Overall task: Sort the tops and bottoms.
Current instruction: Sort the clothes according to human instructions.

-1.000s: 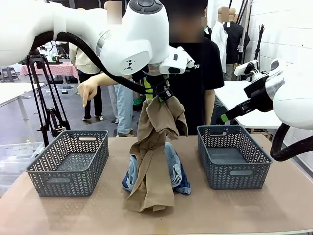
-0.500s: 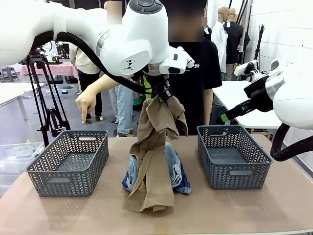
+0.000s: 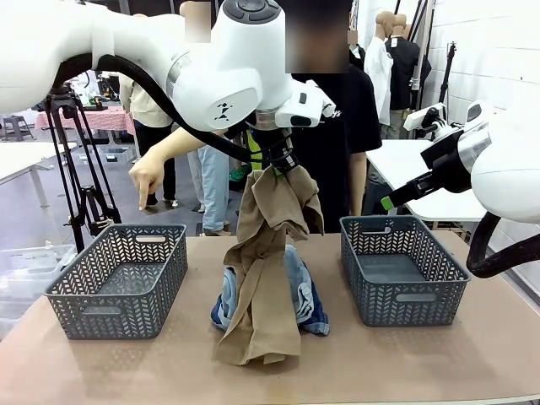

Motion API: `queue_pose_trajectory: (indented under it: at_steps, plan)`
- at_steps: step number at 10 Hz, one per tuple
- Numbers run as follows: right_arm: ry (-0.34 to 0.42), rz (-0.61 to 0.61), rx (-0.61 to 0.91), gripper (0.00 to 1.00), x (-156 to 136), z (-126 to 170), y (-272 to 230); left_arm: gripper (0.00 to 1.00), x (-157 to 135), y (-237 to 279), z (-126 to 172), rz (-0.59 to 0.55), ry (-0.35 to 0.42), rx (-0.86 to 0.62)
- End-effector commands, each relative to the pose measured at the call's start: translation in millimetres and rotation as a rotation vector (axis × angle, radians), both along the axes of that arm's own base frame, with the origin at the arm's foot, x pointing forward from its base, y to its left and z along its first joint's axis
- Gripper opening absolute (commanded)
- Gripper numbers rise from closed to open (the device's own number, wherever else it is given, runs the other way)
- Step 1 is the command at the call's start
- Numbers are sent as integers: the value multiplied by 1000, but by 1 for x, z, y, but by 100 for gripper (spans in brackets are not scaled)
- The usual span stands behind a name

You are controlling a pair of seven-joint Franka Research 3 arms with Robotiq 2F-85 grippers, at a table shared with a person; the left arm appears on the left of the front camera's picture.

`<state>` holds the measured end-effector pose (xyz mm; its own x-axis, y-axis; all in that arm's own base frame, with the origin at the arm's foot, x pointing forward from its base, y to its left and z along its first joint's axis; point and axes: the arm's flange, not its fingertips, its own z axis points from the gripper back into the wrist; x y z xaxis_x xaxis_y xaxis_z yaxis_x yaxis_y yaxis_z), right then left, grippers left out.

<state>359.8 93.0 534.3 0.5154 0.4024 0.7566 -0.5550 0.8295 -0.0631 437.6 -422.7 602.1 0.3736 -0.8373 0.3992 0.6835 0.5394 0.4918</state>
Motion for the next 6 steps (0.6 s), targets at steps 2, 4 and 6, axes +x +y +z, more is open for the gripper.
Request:
queue_pose_trajectory:
  at_steps: [2,4,6]
  plan:
    - [4,10,4,100,1,-2,-1,0,-1,4,6,-17,7,-2]
    - [4,10,4,100,1,-2,-1,0,-13,5,25,16,-62,-5]
    - [4,10,4,100,1,-2,-1,0,-40,15,71,18,-105,-10]
